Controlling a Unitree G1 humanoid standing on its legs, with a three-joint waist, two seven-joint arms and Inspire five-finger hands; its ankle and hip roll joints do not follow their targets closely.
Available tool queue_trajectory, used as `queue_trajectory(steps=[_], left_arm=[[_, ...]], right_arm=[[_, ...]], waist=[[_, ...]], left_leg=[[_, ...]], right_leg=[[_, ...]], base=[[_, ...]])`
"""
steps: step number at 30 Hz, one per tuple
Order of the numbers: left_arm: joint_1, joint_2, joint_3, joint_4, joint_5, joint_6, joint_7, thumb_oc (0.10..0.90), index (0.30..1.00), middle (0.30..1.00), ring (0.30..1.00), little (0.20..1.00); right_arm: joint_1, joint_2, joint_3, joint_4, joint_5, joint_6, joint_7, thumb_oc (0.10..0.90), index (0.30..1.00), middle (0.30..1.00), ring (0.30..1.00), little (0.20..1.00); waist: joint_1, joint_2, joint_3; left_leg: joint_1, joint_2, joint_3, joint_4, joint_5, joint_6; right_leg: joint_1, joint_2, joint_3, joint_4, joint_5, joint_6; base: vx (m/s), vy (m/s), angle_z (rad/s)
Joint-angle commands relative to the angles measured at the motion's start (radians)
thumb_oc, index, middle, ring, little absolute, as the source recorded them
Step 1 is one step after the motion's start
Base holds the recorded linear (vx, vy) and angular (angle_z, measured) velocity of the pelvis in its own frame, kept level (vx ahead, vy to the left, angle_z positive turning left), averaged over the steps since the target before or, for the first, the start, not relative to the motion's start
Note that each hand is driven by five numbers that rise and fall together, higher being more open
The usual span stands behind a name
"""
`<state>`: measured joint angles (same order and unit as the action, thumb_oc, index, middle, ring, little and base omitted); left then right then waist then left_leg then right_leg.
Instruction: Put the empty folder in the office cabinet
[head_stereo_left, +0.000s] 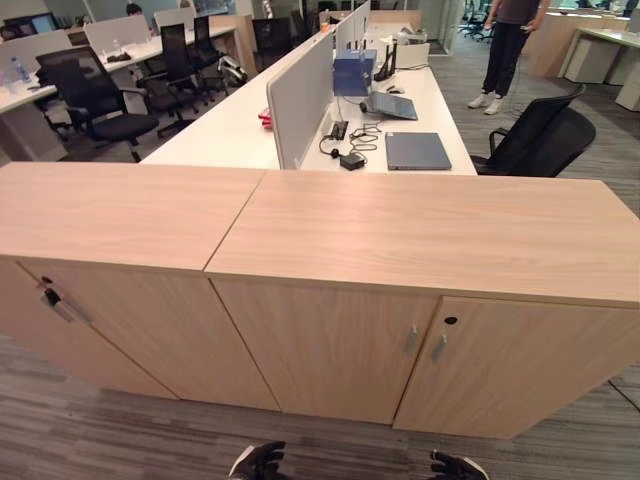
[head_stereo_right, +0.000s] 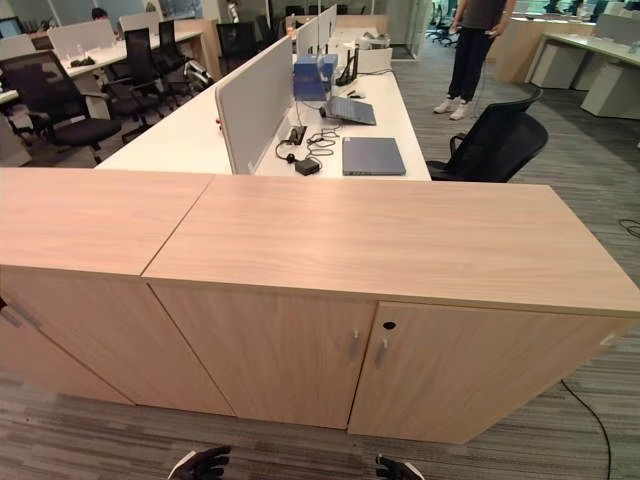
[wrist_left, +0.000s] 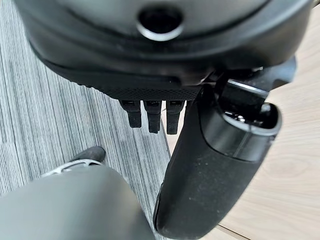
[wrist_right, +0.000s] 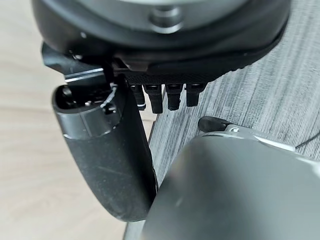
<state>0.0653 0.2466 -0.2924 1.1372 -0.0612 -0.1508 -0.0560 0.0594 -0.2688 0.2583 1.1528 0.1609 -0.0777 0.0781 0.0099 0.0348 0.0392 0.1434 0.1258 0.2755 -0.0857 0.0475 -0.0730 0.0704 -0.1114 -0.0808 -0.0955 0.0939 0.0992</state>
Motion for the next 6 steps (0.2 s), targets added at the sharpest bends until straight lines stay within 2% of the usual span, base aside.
queue_trajectory(steps=[1,6], left_arm=[[-0.095,0.02,-0.003,0.03,0.009,-0.036,-0.007,0.8,0.9,0.9,0.9,0.9],[-0.087,0.015,-0.012,0.034,0.018,-0.037,-0.011,0.8,0.9,0.9,0.9,0.9]], right_arm=[[-0.055,-0.021,0.006,0.05,0.032,-0.017,-0.017,0.8,0.9,0.9,0.9,0.9],[-0.053,-0.029,-0.021,0.046,0.068,-0.022,-0.02,0.8,0.9,0.9,0.9,0.9]], waist=[[-0.006,-0.006,0.032],[-0.02,0.003,0.029]], left_leg=[[-0.002,0.01,0.024,-0.002,-0.015,-0.031],[0.007,0.021,0.034,-0.002,-0.01,-0.037]], right_leg=[[0.084,-0.054,-0.031,0.014,-0.133,0.086],[0.085,-0.044,-0.026,0.013,-0.136,0.08]], base=[[0.0,-0.025,-0.17],[-0.01,-0.046,-0.13]])
